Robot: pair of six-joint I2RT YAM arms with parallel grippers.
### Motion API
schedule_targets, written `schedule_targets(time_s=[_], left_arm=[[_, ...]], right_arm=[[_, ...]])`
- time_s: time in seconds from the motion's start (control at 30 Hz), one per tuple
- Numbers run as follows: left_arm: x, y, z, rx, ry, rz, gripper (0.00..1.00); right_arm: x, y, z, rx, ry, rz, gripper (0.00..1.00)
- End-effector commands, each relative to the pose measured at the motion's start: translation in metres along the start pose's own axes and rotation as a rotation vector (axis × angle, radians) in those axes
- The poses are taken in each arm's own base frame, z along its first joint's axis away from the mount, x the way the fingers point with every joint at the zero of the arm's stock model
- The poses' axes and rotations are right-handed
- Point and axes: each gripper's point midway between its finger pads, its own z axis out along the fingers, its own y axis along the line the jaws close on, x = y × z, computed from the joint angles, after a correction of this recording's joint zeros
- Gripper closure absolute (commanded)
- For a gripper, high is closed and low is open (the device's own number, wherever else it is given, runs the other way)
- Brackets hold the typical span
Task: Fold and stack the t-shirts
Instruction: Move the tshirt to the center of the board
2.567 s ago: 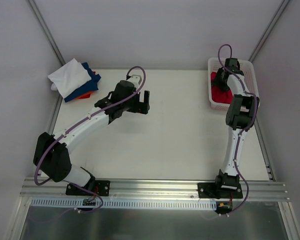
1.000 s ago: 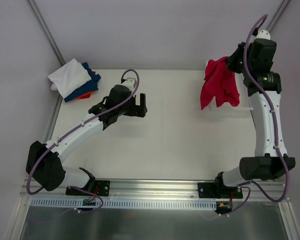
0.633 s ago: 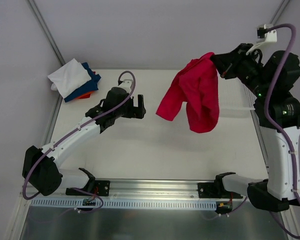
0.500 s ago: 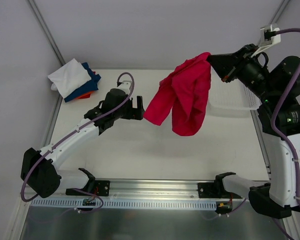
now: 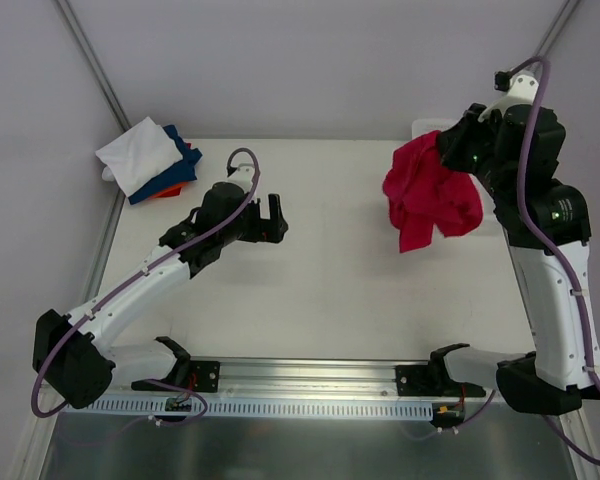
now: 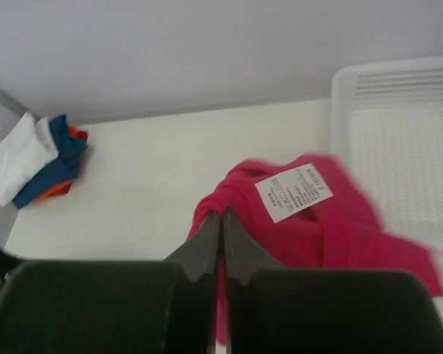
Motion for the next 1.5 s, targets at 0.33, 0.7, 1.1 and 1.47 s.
schedule_targets(time_s=[0.33,0.7,1.1,1.47], left_arm=[[0.003,-0.006,-0.001,0.01,-0.008,-0.013,0.01],[-0.001,-0.007,-0.002,0.014,-0.016,-0.014,0.01],[0.001,-0.008,0.001,0.01,-0.006,-0.01,0.01],[-0.002,-0.007,-0.002,0.01,-0.02,-0.006,0.01]], right_arm=[[-0.04,0.214,-0.204,-1.527,-0.137,-0.08,1.0],[-0.053,-0.048,-0.029,0.488,-0.173,-0.309,1.0],[-0.031,0.214,-0.167,-1.385,-0.073,-0.092,0.99],[-0.014,0.152,-0.064,-0.798,-0.056,-0.2,0.99]])
